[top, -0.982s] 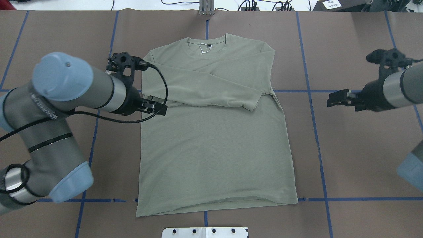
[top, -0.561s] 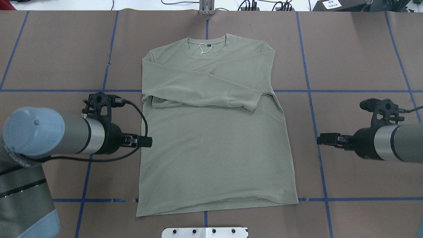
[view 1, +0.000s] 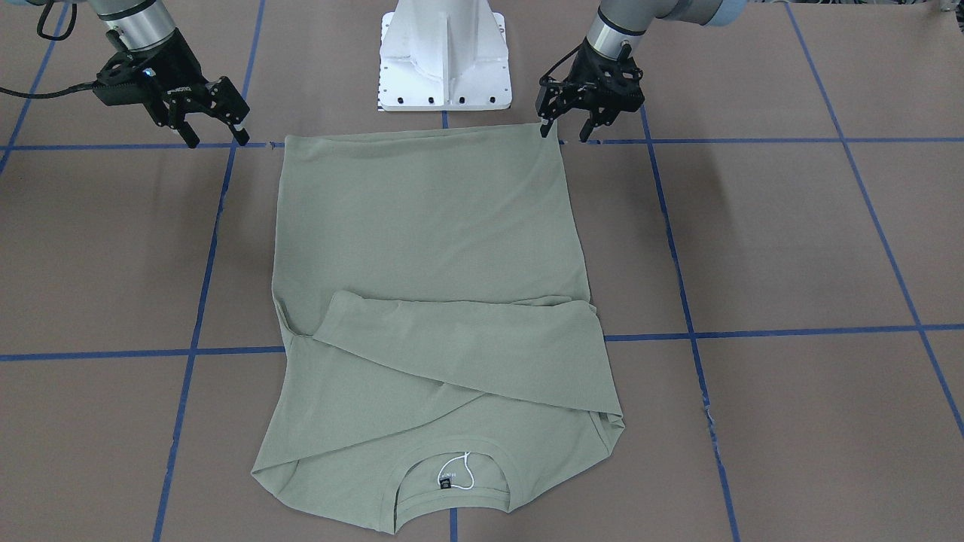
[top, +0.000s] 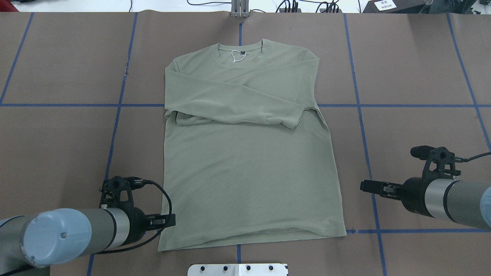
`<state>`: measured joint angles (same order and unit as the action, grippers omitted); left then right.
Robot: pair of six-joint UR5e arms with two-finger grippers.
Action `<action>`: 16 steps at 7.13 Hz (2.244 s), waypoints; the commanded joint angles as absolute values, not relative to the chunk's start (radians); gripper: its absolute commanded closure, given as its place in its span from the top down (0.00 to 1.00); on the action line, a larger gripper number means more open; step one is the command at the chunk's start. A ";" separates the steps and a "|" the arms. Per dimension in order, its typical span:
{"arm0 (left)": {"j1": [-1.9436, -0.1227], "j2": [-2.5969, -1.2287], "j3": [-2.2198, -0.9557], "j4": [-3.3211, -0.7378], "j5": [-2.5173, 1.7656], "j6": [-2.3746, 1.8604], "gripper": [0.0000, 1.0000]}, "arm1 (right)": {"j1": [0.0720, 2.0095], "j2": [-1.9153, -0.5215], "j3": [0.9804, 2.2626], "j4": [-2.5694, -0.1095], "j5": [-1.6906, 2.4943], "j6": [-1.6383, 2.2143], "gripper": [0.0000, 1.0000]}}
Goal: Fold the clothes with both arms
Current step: 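Position both grippers at the hem corners nearest the robot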
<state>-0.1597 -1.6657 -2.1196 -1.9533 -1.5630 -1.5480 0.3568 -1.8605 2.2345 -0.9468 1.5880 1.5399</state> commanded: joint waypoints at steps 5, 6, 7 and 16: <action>-0.087 -1.663 -2.066 -1.950 -1.545 -1.571 0.59 | 0.350 -1.858 2.235 -0.945 1.582 1.540 1.00; -0.086 -1.664 -2.066 -1.951 -1.545 -1.572 0.59 | 0.350 -1.858 2.235 -0.945 1.582 1.540 1.00; -0.080 -1.667 -2.054 -1.951 -1.543 -1.572 0.59 | 0.350 -1.858 2.235 -0.945 1.582 1.540 1.00; -0.077 -1.672 -2.084 -1.950 -1.528 -1.565 0.00 | 0.318 -1.856 2.235 -0.951 1.566 1.595 0.96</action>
<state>-0.0703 -1.6733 -2.0613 -1.9514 -1.5379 -1.5681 0.3325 -1.8577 2.2350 -0.9474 1.5747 1.5605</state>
